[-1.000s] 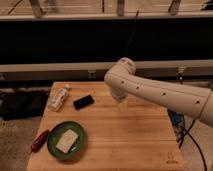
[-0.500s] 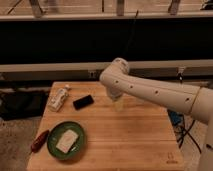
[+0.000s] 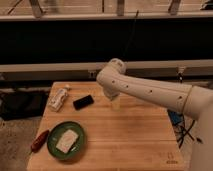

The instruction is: Push the eraser across the table

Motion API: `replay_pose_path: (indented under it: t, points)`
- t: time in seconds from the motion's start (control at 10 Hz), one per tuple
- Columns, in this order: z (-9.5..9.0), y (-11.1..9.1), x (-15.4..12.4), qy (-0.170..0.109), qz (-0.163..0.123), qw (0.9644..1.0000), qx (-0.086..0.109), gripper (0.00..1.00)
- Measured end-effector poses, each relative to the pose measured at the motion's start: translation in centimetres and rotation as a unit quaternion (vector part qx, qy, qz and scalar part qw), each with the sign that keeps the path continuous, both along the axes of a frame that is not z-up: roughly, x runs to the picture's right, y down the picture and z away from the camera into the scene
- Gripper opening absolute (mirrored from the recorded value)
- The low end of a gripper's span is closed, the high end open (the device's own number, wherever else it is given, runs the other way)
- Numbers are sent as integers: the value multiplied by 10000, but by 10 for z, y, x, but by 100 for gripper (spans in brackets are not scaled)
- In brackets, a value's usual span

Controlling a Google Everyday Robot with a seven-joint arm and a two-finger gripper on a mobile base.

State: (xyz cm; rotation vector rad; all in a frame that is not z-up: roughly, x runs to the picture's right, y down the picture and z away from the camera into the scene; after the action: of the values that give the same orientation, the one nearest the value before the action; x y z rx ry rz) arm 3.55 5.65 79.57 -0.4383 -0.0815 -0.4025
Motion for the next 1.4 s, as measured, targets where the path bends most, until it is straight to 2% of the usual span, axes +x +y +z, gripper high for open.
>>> replay_pose_path:
  t: [0.4,0.6,0.8,1.1,1.2,1.4]
  points:
    - [7,-3,-6,-76,-60,9999,52,75]
    - [11,-4,-11,-142,-97,9998,85,58]
    - [16,-6,-14,-208,-132,9996,123,34]
    - [24,-9,-16,-285,-159,9993,164,7]
    - [29,-11,-16,-322,-168,9992,180,4]
    - [35,-12,-19,-384,-194,9989,193,4]
